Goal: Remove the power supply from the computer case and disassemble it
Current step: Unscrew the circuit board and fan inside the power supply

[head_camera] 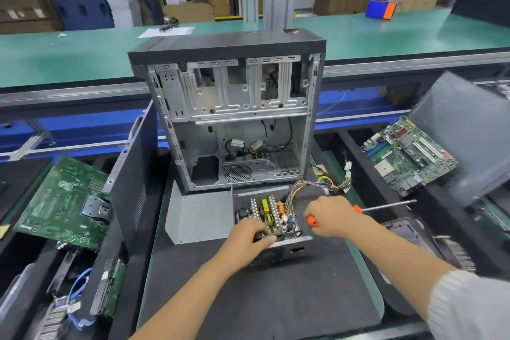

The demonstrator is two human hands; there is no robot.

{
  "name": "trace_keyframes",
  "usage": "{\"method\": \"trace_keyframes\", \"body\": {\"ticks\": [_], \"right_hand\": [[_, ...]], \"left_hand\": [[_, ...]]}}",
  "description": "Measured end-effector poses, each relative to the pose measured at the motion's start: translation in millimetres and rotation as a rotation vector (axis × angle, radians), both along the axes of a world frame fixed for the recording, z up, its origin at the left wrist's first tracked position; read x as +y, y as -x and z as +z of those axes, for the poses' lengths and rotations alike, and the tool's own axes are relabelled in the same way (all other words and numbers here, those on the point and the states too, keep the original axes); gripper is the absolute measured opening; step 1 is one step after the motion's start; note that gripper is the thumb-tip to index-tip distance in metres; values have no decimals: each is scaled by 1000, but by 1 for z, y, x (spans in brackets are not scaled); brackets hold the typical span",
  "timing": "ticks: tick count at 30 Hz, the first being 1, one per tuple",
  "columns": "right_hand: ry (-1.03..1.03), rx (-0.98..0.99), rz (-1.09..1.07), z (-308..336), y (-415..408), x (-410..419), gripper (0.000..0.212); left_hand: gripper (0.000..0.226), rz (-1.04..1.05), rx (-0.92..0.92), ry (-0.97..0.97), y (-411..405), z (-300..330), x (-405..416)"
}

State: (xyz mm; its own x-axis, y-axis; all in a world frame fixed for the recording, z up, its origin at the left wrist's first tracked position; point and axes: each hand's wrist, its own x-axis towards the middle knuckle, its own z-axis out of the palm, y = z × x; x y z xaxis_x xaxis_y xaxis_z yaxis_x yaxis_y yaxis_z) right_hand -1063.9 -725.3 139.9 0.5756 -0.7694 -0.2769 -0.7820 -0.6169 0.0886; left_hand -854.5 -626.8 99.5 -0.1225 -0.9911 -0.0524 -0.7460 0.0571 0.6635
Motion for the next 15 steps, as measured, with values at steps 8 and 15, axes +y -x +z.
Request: {"method": "trace_keyframes", "body": {"ticks": [8,15], "right_hand": [[-109,-23,82,-36,-4,-15,26],[-152,-153,120,-55,0,-18,19]], "left_hand": [[20,165,156,-3,11,-6,-1],[22,194,-49,168,4,-6,-6]]}}
